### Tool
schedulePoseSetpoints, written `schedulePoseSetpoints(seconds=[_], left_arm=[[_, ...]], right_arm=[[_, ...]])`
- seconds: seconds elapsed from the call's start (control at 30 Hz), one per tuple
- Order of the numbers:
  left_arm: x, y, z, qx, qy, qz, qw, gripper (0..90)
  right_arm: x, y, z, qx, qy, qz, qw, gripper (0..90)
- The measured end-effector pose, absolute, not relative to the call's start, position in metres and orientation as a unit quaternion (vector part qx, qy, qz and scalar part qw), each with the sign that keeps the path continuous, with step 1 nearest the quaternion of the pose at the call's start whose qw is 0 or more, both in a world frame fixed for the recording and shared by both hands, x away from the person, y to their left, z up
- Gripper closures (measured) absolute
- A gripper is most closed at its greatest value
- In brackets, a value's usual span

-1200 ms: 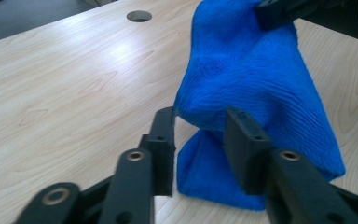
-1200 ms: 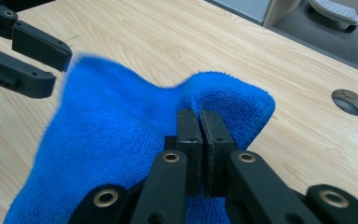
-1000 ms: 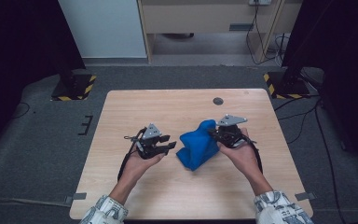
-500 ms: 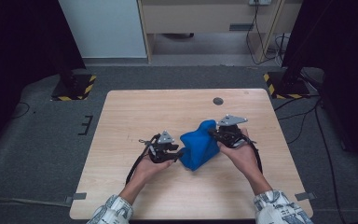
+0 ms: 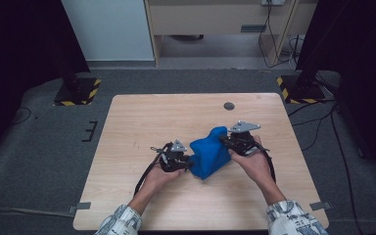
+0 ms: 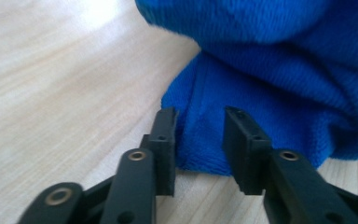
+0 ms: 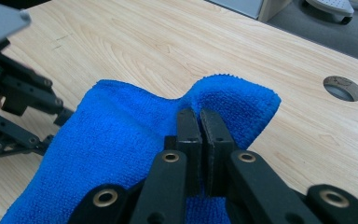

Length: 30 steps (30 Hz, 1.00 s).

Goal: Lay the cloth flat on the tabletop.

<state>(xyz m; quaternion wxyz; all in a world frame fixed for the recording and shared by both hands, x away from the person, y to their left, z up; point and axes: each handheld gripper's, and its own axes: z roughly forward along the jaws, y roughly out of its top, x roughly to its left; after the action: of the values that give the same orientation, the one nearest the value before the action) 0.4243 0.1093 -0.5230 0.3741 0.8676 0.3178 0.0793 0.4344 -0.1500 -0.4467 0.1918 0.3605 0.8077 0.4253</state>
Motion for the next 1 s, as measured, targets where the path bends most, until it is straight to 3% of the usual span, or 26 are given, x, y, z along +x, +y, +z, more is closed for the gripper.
schedulePoseSetpoints(seconds=[0.03,0.07,0.2,0.43,0.73,1.0], left_arm=[[0.424,0.109,-0.523,0.869,0.318,0.082,0.37,70.4],[0.424,0.108,-0.523,0.869,0.317,0.081,0.37,78.3],[0.424,0.111,-0.52,0.867,0.319,0.08,0.374,88.3],[0.422,0.118,-0.509,0.854,0.326,0.099,0.393,89.1],[0.422,0.16,-0.496,0.827,0.37,0.127,0.404,89.5],[0.406,0.179,-0.502,0.847,0.359,0.129,0.371,89.4]], right_arm=[[0.434,-0.15,-0.446,0.361,0.807,0.426,0.192,87.7],[0.434,-0.151,-0.445,0.362,0.806,0.427,0.191,87.7],[0.433,-0.153,-0.444,0.364,0.803,0.431,0.192,87.7],[0.432,-0.16,-0.441,0.366,0.799,0.436,0.194,87.8],[0.432,-0.173,-0.44,0.379,0.793,0.433,0.201,87.9],[0.433,-0.177,-0.453,0.386,0.798,0.416,0.202,87.9]])
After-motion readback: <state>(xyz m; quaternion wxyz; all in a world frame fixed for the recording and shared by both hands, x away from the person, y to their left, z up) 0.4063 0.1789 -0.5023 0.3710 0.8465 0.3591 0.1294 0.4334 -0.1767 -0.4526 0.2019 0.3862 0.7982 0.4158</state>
